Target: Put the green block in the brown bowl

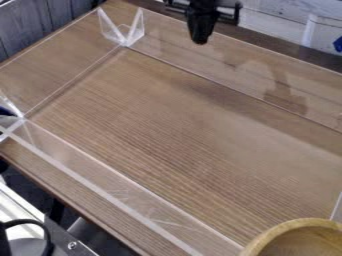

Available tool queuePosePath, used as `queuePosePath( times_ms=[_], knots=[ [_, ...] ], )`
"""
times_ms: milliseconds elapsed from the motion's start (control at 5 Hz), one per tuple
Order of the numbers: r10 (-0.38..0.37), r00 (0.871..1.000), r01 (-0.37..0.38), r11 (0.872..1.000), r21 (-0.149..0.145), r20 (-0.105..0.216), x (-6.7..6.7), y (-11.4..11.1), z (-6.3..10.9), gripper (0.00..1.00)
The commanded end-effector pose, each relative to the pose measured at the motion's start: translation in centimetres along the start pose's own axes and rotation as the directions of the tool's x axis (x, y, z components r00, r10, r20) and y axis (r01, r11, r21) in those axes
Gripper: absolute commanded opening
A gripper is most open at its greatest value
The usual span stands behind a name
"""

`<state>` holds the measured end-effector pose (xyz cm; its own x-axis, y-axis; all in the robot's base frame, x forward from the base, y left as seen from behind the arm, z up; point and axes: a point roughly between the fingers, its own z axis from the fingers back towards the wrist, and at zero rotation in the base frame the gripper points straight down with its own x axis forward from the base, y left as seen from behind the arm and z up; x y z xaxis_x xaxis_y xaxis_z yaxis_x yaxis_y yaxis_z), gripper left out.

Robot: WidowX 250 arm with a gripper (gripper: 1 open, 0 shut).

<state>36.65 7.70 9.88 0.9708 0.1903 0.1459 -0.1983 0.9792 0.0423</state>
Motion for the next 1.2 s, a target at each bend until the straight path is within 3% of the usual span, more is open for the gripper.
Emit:
queuePosePath(
  times_ms=[0, 200, 400, 600, 1000],
  knots=[
    [0.042, 0.997, -0.045, 0.998, 0.041, 0.062, 1.0, 2.4, 1.7, 0.00],
    [0.088, 0.995, -0.092, 0.992, 0.087, 0.056, 1.6, 5.2, 1.0, 0.00],
    [0.055, 0.995, -0.063, 0.993, 0.098, 0.078, 1.9, 4.9, -0.7, 0.00],
    [0.022, 0.995, -0.033, 0.994, 0.108, 0.100, 1.4, 4.5, -2.7, 0.00],
    [-0.002, 0.994, -0.010, 0.994, 0.111, 0.107, 1.4, 4.6, -3.5, 0.00]
  ],
)
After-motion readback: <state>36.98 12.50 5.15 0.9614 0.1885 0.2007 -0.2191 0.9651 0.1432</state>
